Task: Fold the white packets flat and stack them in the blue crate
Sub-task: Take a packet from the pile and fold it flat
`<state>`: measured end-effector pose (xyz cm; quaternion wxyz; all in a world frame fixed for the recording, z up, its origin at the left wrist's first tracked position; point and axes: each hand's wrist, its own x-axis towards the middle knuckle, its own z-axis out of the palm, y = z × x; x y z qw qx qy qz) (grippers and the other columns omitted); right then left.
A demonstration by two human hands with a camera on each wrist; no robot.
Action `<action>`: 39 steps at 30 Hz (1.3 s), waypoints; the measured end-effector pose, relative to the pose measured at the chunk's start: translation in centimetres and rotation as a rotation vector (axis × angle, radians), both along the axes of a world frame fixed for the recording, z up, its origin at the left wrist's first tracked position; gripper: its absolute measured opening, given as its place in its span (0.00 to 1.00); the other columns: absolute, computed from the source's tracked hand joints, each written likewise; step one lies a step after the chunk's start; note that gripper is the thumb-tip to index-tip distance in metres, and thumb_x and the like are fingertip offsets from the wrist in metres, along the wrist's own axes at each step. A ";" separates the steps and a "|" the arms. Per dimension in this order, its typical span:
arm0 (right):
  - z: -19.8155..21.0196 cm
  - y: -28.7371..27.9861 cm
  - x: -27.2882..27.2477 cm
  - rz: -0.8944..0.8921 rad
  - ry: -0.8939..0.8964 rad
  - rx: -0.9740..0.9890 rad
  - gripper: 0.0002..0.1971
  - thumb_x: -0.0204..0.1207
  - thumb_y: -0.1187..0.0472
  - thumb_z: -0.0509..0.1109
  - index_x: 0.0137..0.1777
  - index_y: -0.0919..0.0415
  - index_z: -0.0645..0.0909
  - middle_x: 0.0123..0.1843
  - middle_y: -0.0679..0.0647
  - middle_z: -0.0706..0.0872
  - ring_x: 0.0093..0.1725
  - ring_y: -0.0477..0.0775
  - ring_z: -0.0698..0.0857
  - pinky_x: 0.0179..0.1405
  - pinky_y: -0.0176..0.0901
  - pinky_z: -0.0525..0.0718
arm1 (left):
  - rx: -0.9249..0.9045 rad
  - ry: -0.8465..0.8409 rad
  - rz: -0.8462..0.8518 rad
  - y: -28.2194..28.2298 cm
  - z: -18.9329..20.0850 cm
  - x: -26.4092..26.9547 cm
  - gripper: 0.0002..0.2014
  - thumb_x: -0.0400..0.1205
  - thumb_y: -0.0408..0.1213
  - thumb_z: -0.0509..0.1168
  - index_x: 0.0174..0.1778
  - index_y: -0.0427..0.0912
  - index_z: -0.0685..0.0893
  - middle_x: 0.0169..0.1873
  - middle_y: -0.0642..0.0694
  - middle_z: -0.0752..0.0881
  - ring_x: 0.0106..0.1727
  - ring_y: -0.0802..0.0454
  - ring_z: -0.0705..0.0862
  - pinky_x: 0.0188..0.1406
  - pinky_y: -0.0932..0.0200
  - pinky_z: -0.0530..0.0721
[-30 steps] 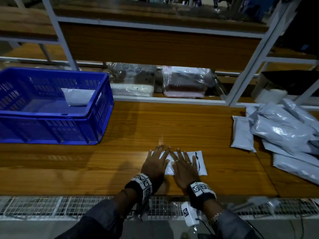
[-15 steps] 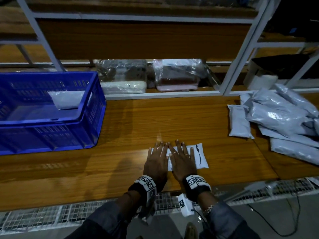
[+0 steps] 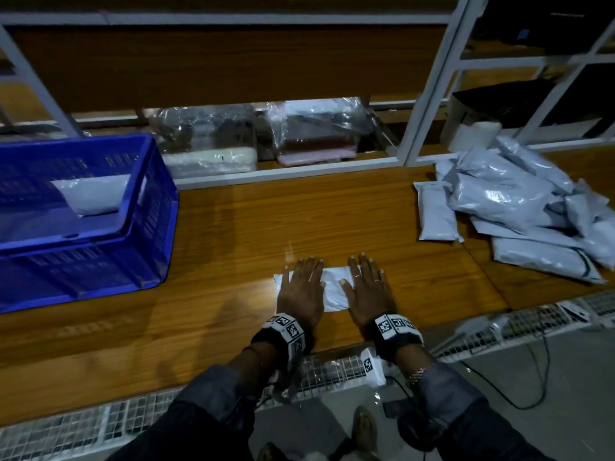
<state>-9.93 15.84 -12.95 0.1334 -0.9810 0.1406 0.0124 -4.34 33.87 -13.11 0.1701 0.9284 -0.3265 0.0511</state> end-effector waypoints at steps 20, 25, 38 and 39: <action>2.7 -1.0 -1.3 0.366 0.132 0.113 0.43 0.80 0.26 0.52 0.90 0.42 0.45 0.90 0.43 0.41 0.89 0.47 0.39 0.88 0.56 0.37 | 0.029 0.088 -0.084 6.3 -0.4 -1.0 0.40 0.88 0.65 0.49 0.90 0.45 0.47 0.89 0.50 0.46 0.90 0.52 0.43 0.86 0.45 0.41; 3.4 -3.0 -0.1 0.507 0.217 0.068 0.50 0.76 0.26 0.64 0.90 0.44 0.44 0.91 0.47 0.40 0.89 0.49 0.40 0.88 0.52 0.38 | 0.082 0.194 -0.153 6.7 0.7 -0.2 0.51 0.81 0.75 0.54 0.90 0.44 0.47 0.89 0.50 0.46 0.89 0.54 0.43 0.86 0.45 0.42; 8.1 -5.7 2.3 0.539 0.027 0.295 0.15 0.78 0.43 0.64 0.59 0.43 0.87 0.51 0.43 0.91 0.48 0.47 0.89 0.47 0.54 0.88 | -0.063 0.290 -0.043 6.1 8.5 3.2 0.25 0.73 0.63 0.74 0.61 0.55 0.90 0.55 0.57 0.92 0.54 0.58 0.89 0.47 0.56 0.86; 8.6 -5.8 2.8 0.498 0.036 0.318 0.11 0.79 0.45 0.68 0.55 0.45 0.88 0.48 0.44 0.91 0.45 0.47 0.88 0.46 0.53 0.88 | -0.109 0.311 -0.001 6.2 8.9 3.4 0.24 0.72 0.65 0.76 0.58 0.55 0.92 0.51 0.59 0.92 0.51 0.62 0.89 0.46 0.57 0.87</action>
